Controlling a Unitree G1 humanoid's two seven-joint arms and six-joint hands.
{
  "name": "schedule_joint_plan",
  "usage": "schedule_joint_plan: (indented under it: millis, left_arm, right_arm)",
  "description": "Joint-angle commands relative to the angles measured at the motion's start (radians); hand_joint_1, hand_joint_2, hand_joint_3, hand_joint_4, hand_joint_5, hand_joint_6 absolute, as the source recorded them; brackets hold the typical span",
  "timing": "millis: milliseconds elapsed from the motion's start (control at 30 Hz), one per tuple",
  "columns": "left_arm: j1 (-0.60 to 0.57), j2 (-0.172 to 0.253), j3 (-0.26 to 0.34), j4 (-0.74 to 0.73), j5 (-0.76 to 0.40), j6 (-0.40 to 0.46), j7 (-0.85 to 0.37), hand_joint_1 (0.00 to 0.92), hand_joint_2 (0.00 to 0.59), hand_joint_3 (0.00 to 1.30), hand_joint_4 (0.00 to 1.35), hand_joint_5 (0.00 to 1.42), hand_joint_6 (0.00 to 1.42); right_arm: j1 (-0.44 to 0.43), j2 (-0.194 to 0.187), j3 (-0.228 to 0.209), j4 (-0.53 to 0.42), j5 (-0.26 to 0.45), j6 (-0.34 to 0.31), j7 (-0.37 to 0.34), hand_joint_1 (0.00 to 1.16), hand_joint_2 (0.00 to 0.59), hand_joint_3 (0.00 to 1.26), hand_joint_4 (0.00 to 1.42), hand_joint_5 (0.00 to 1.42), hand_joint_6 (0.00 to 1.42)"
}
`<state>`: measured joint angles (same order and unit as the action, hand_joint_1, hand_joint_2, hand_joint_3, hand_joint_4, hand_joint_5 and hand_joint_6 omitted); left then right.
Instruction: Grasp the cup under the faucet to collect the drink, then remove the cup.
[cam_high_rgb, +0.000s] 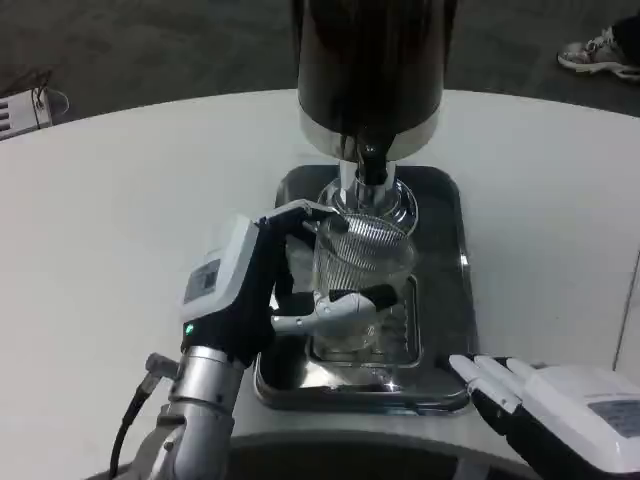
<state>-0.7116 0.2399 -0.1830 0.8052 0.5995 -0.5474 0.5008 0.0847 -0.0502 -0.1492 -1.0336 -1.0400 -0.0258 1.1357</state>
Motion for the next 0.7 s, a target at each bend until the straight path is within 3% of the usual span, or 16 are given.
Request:
schedule_joint_plan:
  millis: [33, 233, 467, 600, 700]
  left_arm:
    - [-0.004, 0.024, -0.032, 0.033, 0.016, 0.025, 0.002, 0.552, 0.0, 0.85, 0.92, 1.17, 1.38]
    - [0.001, 0.03, -0.047, 0.043, -0.007, 0.047, -0.024, 0.488, 0.019, 0.7, 0.72, 1.02, 1.25]
    - [0.004, 0.034, -0.049, 0.029, -0.019, 0.072, -0.064, 0.311, 0.058, 0.5, 0.52, 0.89, 1.11]
    - [-0.001, 0.039, -0.051, 0.023, -0.035, 0.091, -0.136, 0.228, 0.033, 0.27, 0.17, 0.45, 0.6]
    - [0.001, 0.046, -0.053, 0.009, -0.051, 0.104, -0.179, 0.184, 0.019, 0.18, 0.04, 0.26, 0.41]
  right_arm:
    - [0.01, -0.002, -0.006, -0.014, 0.016, -0.011, 0.005, 0.55, 0.421, 0.0, 0.0, 0.0, 0.0]
    - [0.014, -0.005, -0.008, -0.014, 0.022, -0.005, 0.006, 0.55, 0.421, 0.0, 0.0, 0.0, 0.0]
    - [0.019, -0.009, -0.009, -0.014, 0.027, -0.003, 0.004, 0.55, 0.421, 0.0, 0.0, 0.0, 0.0]
    - [0.017, -0.009, -0.004, -0.014, 0.027, 0.002, 0.006, 0.55, 0.421, 0.0, 0.0, 0.0, 0.0]
    - [0.015, -0.013, -0.001, -0.014, 0.03, 0.011, 0.01, 0.55, 0.421, 0.0, 0.0, 0.0, 0.0]
